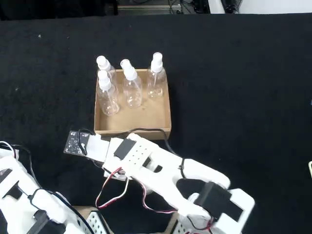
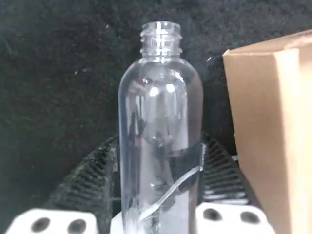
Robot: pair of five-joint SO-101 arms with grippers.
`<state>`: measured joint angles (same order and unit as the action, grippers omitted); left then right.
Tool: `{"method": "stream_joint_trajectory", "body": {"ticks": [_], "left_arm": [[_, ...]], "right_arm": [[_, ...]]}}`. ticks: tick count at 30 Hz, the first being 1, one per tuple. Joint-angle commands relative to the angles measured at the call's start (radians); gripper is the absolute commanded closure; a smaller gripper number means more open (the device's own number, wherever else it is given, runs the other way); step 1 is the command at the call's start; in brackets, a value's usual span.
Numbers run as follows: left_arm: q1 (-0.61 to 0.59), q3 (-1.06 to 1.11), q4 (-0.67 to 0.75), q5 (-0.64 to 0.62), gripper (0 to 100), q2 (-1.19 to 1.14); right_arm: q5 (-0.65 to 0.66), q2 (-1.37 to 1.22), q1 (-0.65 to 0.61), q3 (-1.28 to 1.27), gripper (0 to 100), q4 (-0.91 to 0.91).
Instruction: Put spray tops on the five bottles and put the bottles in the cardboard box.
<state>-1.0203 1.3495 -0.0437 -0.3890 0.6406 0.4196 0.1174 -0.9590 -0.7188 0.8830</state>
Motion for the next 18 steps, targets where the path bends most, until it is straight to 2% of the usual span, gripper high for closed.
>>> {"method": "stream_joint_trajectory", "body": {"ticks": [1, 6, 10, 14, 18], "left_arm": [[-0.010, -0.061, 0.023, -0.009, 96, -0.003], [-0.010, -0.061, 0.023, -0.009, 96, -0.003], [-0.005, -0.059, 0.023, -0.009, 96, -0.003], [-0.004, -0.058, 0.020, -0.009, 96, -0.003], [-0.004, -0.058, 0.018, -0.009, 96, -0.003]], "right_arm": [[-0.009, 0.170, 0.017, 0.094, 86.4, 0.098], [-0.095, 0.401, 0.071, 0.209, 86.4, 0.350], [-0.100, 0.532, 0.233, 0.334, 86.6, 0.583], [-0.061, 0.608, 0.552, 0.429, 86.4, 0.764], [0.110, 0.602, 1.017, 0.406, 86.4, 0.798]]}}
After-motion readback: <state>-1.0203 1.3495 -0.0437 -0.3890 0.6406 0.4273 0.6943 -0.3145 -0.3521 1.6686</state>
